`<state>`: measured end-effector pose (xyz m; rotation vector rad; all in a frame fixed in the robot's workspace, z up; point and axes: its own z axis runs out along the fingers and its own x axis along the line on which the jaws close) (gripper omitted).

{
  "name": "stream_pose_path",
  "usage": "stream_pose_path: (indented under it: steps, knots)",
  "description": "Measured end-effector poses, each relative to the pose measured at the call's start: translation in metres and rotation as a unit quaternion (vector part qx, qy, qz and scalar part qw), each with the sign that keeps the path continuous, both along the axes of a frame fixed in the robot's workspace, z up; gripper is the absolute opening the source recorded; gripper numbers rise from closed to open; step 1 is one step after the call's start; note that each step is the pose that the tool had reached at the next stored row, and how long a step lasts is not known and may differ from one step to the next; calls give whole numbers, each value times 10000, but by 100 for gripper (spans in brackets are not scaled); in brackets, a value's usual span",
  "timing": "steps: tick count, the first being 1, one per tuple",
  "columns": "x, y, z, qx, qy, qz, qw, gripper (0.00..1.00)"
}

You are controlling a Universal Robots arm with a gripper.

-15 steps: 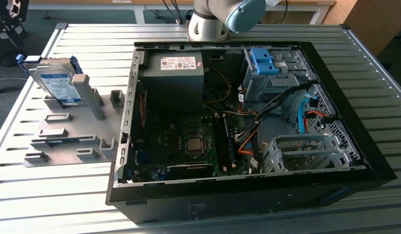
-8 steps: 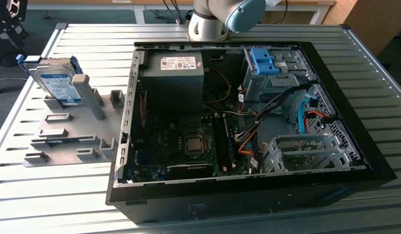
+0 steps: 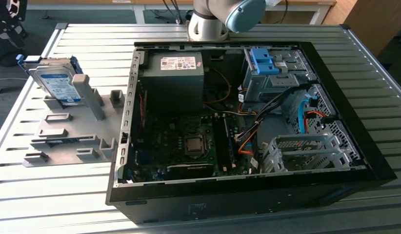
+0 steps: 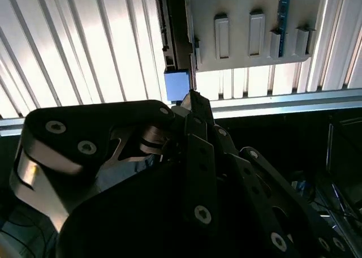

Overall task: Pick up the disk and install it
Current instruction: 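Pick up the disk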

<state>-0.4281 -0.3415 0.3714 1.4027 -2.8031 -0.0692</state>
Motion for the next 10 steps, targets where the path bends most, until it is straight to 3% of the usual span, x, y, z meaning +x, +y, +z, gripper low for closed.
stream_pose_path:
  steps: [5, 10]
  knots:
    - [0, 0, -4, 0, 1, 449, 9990, 11]
    - [-1, 0, -7, 0, 1, 885, 9961, 11]
